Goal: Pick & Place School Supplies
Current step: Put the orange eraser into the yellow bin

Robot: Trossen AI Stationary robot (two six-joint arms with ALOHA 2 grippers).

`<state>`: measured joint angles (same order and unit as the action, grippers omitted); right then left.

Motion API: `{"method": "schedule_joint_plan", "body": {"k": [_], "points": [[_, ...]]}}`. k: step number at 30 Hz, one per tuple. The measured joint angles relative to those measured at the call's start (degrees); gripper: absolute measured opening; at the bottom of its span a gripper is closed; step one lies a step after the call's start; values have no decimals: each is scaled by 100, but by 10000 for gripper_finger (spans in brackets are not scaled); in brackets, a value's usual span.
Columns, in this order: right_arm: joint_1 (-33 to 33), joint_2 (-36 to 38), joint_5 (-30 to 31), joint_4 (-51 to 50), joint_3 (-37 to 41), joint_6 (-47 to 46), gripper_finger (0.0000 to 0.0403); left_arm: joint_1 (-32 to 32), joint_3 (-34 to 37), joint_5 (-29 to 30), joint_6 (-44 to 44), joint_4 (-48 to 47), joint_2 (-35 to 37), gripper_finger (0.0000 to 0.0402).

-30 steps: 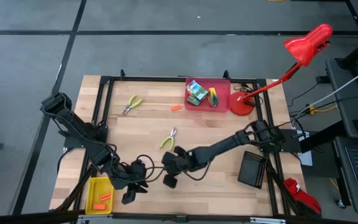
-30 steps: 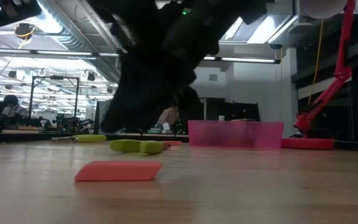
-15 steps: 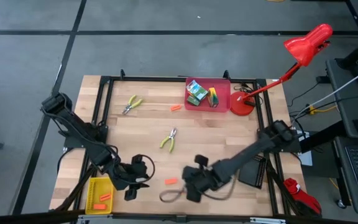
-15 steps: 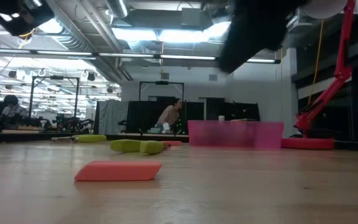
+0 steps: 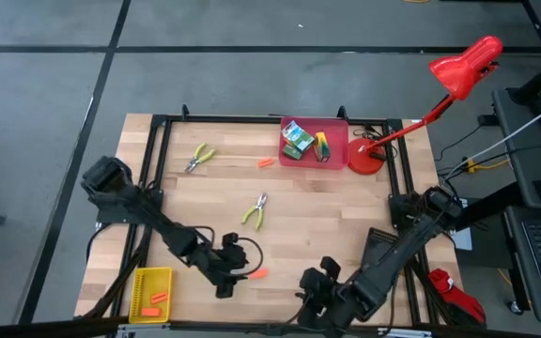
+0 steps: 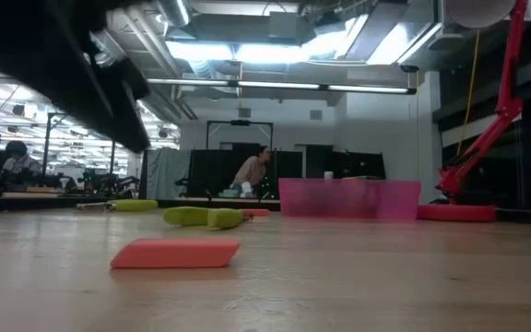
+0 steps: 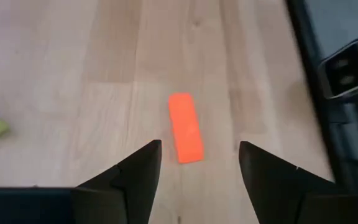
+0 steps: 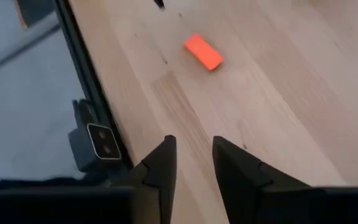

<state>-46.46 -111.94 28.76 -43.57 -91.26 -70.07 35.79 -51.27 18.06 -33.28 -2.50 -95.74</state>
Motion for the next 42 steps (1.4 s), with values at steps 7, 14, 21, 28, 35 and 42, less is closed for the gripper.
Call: {"method": "schedule_joint_plan", "body": {"k": [7, 14, 21, 28, 35, 42], "points": [[-250, 44, 383, 7, 0, -620, 114, -72, -1, 93, -44, 620, -645, 201], [-371, 52, 489, 26, 0, -864, 114, -111, -376, 567, 368, 815, -1118, 198], [-438, 52, 484, 50, 0, -953, 114, -159, -755, 540, 481, 493, -1613, 198], [-489, 52, 487, 72, 0, -1009, 114, -177, -769, 616, 242, 187, -1637, 196], [-500, 52, 565, 76, 0, -1007, 114, -181, -782, 554, -237, -65, -1618, 149], [-503, 52, 686, 96, 0, -1007, 114, -219, -776, 435, -435, -115, -1606, 82]]}}
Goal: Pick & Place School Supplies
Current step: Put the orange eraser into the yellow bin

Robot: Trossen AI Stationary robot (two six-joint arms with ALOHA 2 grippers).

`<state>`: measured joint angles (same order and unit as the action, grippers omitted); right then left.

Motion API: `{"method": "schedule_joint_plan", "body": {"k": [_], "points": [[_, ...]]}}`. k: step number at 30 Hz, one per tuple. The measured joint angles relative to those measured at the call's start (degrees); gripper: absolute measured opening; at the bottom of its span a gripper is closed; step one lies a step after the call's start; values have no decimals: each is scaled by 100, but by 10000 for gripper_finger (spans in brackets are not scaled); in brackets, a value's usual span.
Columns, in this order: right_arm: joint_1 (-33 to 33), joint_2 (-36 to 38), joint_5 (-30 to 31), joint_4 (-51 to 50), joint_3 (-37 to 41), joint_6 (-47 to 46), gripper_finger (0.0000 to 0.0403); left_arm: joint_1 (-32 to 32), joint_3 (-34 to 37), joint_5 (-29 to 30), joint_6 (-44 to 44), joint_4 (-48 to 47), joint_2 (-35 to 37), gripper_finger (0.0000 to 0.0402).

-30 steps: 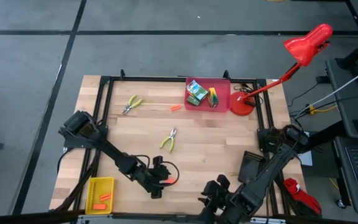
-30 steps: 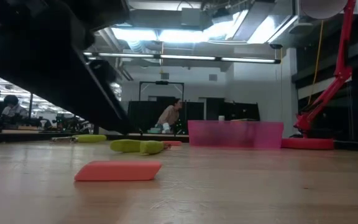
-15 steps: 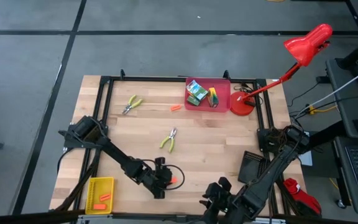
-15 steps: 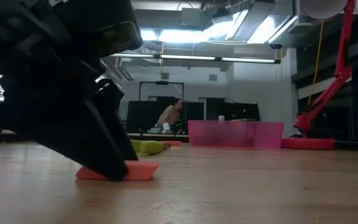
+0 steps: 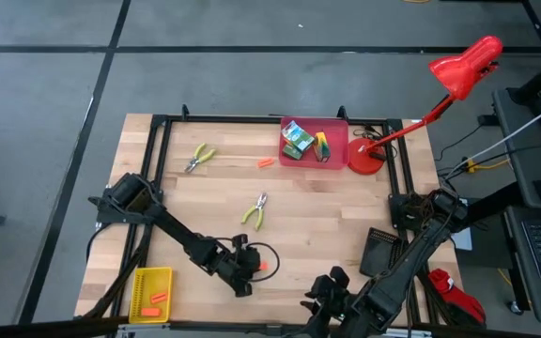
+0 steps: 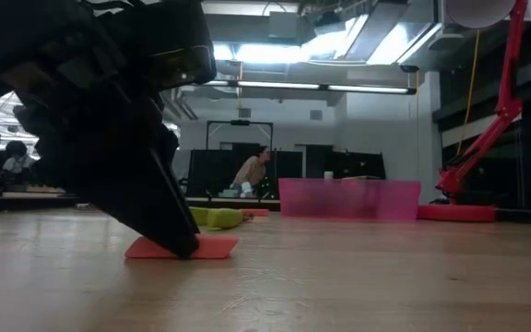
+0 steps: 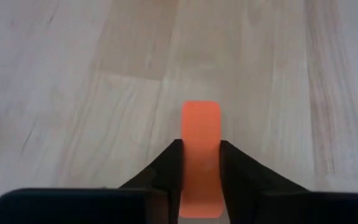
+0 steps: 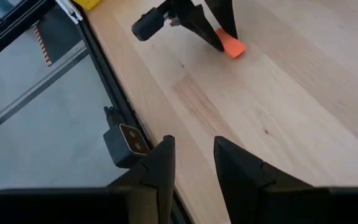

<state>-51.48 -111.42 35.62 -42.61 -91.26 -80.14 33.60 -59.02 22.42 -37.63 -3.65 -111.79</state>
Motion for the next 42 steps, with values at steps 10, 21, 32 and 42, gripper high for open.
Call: {"method": "schedule_joint_plan", "body": {"k": [10, 21, 32, 42], "points": [[0, 0, 376, 13, 0, -4, 114, -139, 33, -802, 140, -413, 380, 74], [11, 0, 867, 20, 0, -22, 114, -84, 33, -1605, 4, -2111, 1223, 76], [26, 0, 1365, 20, 0, -31, 114, 1149, 26, -2095, -1677, -3732, 2335, 77], [65, 0, 1628, 17, 0, 109, 114, 2676, 22, -2103, -4180, -4785, 3076, 79]]}}
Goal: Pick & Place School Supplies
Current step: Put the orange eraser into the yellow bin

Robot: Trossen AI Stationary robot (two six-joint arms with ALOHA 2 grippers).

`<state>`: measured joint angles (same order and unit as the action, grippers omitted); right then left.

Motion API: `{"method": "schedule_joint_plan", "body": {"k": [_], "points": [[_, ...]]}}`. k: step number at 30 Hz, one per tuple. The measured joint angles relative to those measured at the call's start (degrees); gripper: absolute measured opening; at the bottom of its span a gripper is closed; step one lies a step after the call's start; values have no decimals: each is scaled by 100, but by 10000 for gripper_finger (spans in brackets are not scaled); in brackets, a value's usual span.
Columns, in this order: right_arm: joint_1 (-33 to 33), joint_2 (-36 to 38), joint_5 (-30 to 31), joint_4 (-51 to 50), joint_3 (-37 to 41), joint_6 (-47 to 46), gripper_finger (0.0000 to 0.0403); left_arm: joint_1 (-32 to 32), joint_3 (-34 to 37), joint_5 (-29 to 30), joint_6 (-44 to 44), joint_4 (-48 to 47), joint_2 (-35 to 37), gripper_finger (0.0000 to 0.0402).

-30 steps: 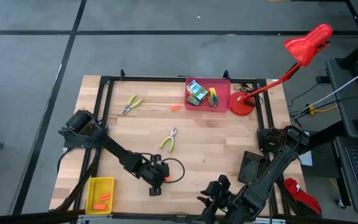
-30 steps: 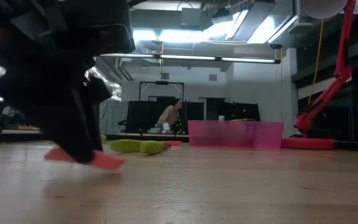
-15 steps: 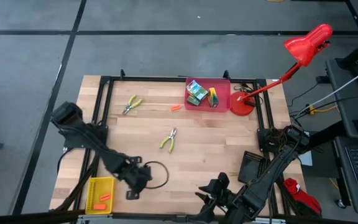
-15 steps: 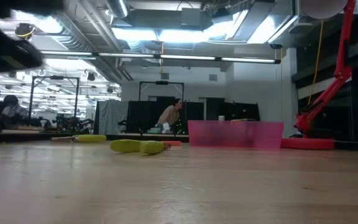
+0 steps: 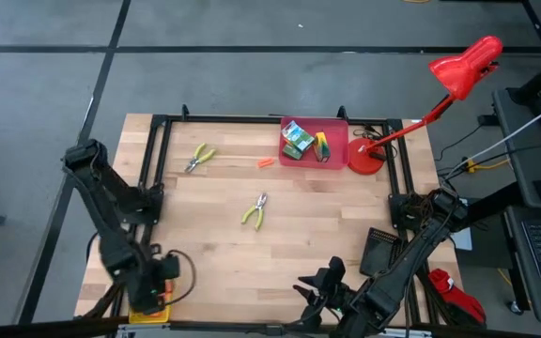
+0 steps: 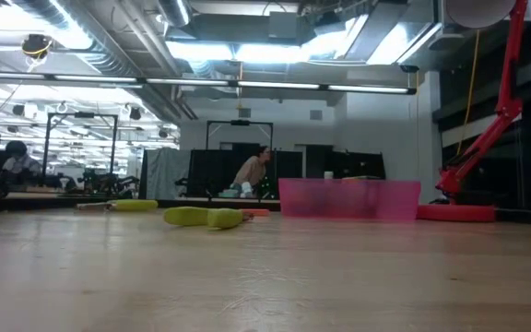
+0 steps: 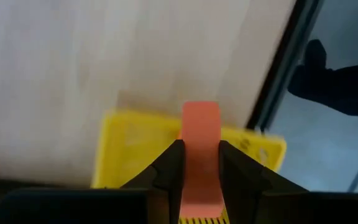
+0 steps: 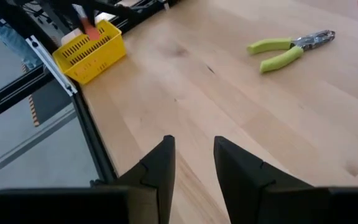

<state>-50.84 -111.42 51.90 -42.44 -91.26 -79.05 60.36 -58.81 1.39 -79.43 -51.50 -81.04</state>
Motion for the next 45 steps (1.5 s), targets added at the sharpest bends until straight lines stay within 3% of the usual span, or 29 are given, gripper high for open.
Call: {"method": "schedule_joint_plan", "body": {"k": [7, 12, 19, 21, 24, 27, 33, 38, 40, 42, 45], "points": [[1, 0, 140, 11, 0, -1, 114, 883, 31, 375, -1434, -84, 2, 86], [1, -2, 168, 57, -1, 0, 114, 1192, 33, 641, -2375, -723, 2, 127], [1, -2, 122, 107, -2, -91, 114, 1386, 33, 1203, -2727, -787, 2, 189], [1, -2, 126, 108, -2, -137, 114, 1390, 35, 1675, -2814, -735, 2, 200], [5, -2, 260, 109, -2, -198, 114, 1258, 35, 2954, -2831, -606, 2, 206], [5, -2, 428, 106, -2, -298, 114, 715, 35, 3660, -2340, -614, -36, 203], [32, -2, 727, 109, -2, -728, 114, -875, 35, 3562, -221, -64, -240, 200], [163, 103, 799, 233, -2, -834, 114, -2157, 244, 3955, -367, -301, -94, 201], [240, 187, 857, 262, -2, -658, 114, -2592, 366, 4132, 48, -37, 95, 197], [338, 275, 874, 250, -2, -513, 114, -3057, 538, 3965, 1084, 579, 258, 190], [541, 375, 870, 252, -2, -221, 114, -3917, 924, 2750, 2882, 2100, 449, 180]]}}
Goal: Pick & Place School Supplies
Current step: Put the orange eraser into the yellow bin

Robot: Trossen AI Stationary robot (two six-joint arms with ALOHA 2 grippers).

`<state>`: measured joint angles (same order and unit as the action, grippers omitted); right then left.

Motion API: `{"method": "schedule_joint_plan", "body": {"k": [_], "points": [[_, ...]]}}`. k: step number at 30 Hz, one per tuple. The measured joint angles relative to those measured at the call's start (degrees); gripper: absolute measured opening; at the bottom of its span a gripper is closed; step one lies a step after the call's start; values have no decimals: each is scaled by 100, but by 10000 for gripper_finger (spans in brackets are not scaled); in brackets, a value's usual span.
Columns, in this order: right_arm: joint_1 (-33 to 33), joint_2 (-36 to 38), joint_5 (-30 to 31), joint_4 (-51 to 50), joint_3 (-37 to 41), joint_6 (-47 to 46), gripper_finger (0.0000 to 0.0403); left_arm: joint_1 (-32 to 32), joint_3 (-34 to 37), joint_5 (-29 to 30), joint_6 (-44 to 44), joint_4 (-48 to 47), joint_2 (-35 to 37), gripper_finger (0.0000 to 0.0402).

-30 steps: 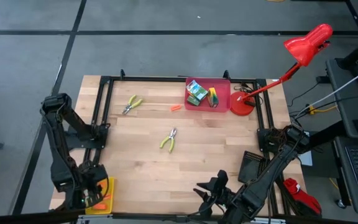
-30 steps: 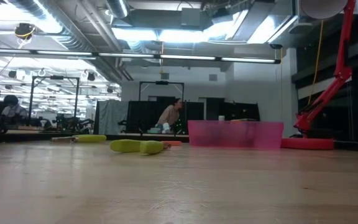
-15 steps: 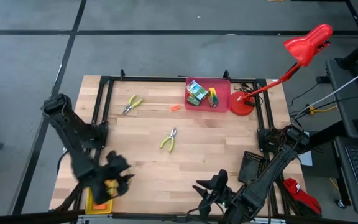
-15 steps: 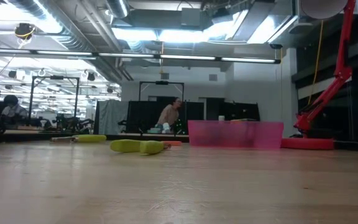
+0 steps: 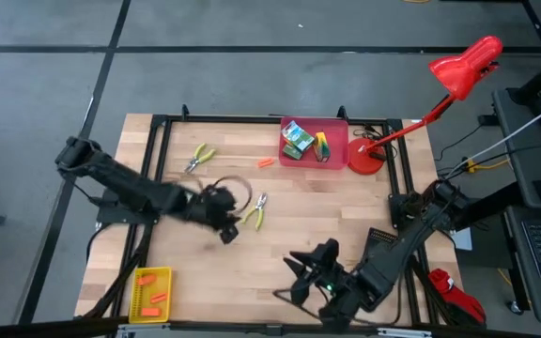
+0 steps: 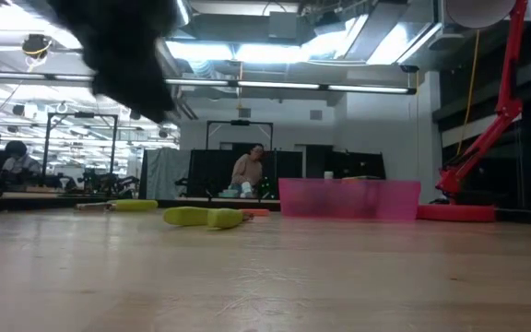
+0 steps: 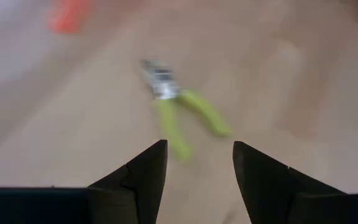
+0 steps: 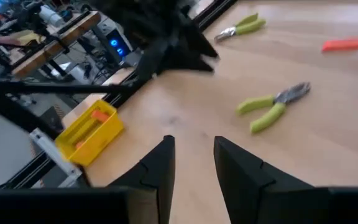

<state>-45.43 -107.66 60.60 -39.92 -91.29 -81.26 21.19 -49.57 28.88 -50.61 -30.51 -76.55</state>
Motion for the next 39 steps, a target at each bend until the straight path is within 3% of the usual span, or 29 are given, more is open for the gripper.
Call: {"method": "schedule_joint_plan", "body": {"k": [2, 5, 13, 16, 22, 27, 30, 33, 39], "points": [[146, 73, -76, 4, 0, 183, 114, -629, 302, -1045, 779, 908, 54, 175], [322, 193, -195, 32, 0, 432, 114, -1490, 575, -1989, 1414, 1586, 57, 171], [489, 530, -202, -129, 0, 695, 114, -3385, 483, -2711, 4592, 1728, 13, 184], [481, 652, -275, -248, 0, 672, 114, -3968, 473, -3300, 5498, 1997, -21, 190], [467, 882, -566, -481, 0, 674, 114, -4663, 399, -4031, 5704, 2778, -777, 191], [467, 1017, -651, -654, 0, 671, 114, -4641, -196, -3856, 5752, 2696, -1900, 191], [467, 1091, -815, -827, 0, 647, 114, -4612, -762, -3415, 5782, 2602, -2478, 193], [458, 1147, -918, -1002, -2, 458, 114, -4555, -1213, -2988, 5930, 2352, -2913, 193], [369, 1201, -914, -1218, 0, 111, 114, -4569, -1538, -2988, 6026, 2278, -3360, 194]]}}
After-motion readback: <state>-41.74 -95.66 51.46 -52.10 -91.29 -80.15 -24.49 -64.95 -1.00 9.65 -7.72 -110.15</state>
